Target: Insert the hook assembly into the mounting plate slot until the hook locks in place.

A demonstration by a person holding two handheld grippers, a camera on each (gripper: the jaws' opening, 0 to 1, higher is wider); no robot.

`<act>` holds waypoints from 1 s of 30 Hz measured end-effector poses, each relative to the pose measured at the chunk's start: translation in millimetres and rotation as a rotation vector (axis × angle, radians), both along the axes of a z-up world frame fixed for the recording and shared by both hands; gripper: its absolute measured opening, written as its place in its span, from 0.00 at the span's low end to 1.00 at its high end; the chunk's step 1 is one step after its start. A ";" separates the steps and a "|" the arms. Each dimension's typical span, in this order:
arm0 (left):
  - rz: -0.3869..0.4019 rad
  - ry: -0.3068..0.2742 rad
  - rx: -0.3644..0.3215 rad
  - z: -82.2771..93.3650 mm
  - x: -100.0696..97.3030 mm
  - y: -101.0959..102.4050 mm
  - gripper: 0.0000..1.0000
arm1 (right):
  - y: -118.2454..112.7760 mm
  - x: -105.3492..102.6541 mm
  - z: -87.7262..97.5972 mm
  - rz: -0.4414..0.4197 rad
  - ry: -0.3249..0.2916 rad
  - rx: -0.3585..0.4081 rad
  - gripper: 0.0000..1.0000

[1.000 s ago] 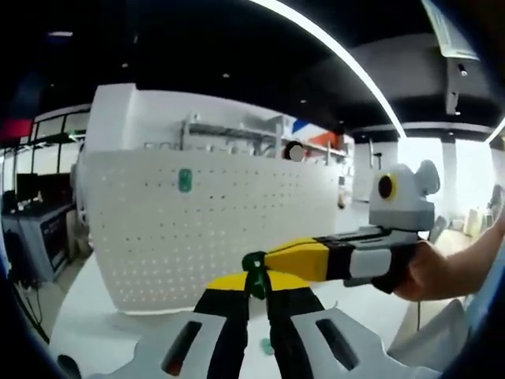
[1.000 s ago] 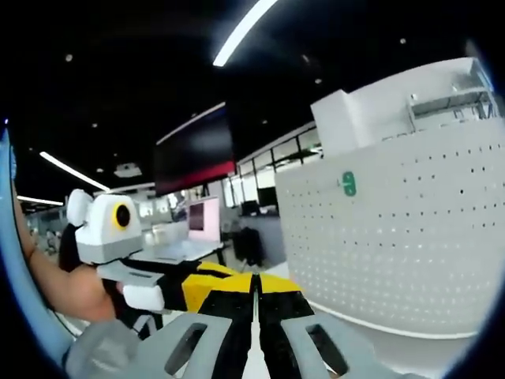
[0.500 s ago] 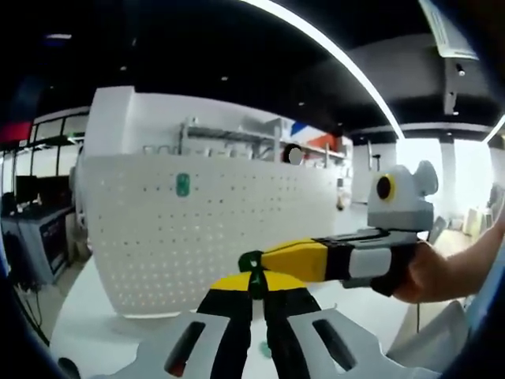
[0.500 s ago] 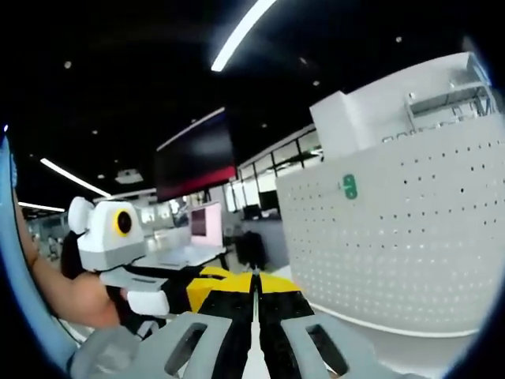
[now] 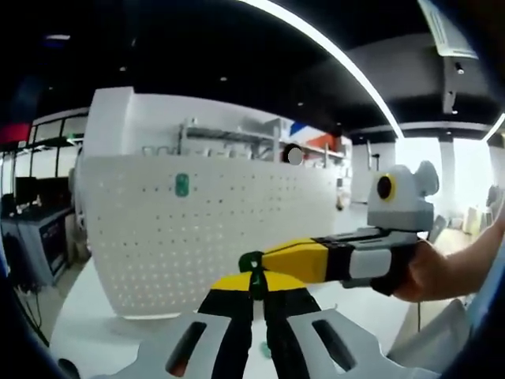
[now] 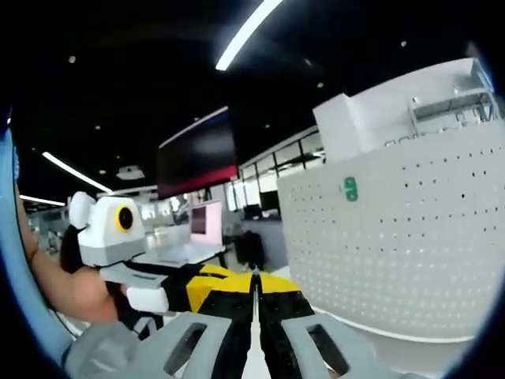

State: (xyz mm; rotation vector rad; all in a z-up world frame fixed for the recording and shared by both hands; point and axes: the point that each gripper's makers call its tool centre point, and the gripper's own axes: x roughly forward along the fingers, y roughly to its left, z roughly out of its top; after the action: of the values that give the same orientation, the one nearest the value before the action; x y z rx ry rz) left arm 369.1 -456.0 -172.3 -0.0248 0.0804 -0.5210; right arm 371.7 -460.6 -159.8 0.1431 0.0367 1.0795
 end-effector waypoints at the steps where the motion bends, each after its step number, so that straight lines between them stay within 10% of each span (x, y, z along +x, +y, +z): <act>1: 0.000 -0.001 0.002 -0.3 0.0 0.0 0.03 | 0.3 0.0 -0.5 0.001 -0.005 -0.007 0.00; 30: 0.007 -0.004 0.031 -4.0 1.8 4.8 0.03 | -22.2 5.2 -13.6 -0.020 -0.149 -0.213 0.15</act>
State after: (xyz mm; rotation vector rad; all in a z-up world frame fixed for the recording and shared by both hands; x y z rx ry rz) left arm 370.9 -451.2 -176.3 0.0058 0.0845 -0.5130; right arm 376.9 -482.8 -173.4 -0.1286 0.0160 1.0572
